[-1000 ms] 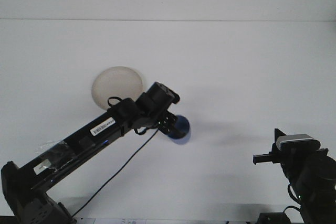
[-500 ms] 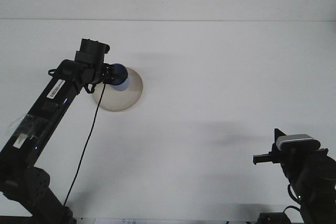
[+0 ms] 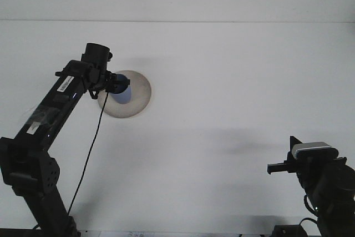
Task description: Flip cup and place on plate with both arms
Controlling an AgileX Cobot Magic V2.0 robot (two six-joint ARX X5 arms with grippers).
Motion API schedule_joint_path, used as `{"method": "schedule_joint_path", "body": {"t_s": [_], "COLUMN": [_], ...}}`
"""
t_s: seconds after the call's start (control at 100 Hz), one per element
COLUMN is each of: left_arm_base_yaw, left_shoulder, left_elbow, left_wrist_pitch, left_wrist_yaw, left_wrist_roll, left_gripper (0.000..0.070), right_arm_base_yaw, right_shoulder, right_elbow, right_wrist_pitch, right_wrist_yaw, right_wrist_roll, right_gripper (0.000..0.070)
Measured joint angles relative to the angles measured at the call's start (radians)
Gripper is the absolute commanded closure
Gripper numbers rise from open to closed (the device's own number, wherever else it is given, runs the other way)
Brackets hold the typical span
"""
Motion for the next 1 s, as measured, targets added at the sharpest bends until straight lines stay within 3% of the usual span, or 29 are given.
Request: {"method": "schedule_joint_path", "body": {"t_s": [0.09,0.15,0.36,0.6,1.0], "left_arm_base_yaw": [0.000,0.000,0.000,-0.003,-0.041], "left_shoulder": [0.004,0.004,-0.065,-0.377,-1.028], "left_elbow": [0.000,0.000,-0.001,-0.069,-0.806], "left_wrist_pitch": [-0.003,-0.003,-0.002,0.075,0.397], "left_wrist_yaw": [0.000,0.000,0.000,0.000,0.000], "left_wrist_roll": [0.000,0.000,-0.002,-0.021,-0.055], "left_gripper": [0.0181,0.0096,0.0106,0.0120,0.0123], "right_arm_base_yaw": [0.000,0.000,0.000,0.000,0.000], "right_shoulder": [0.000,0.000,0.000,0.000,0.000], "right_elbow": [0.000,0.000,0.000,0.000,0.000], "right_wrist_pitch": [0.000,0.000,0.000,0.000,0.007], "right_wrist_yaw": [0.000,0.000,0.000,0.000,0.000], "right_wrist_roll": [0.000,0.000,0.000,-0.001,-0.002], "right_gripper": [0.0700,0.0700,0.0700,0.0700,0.0700]}}
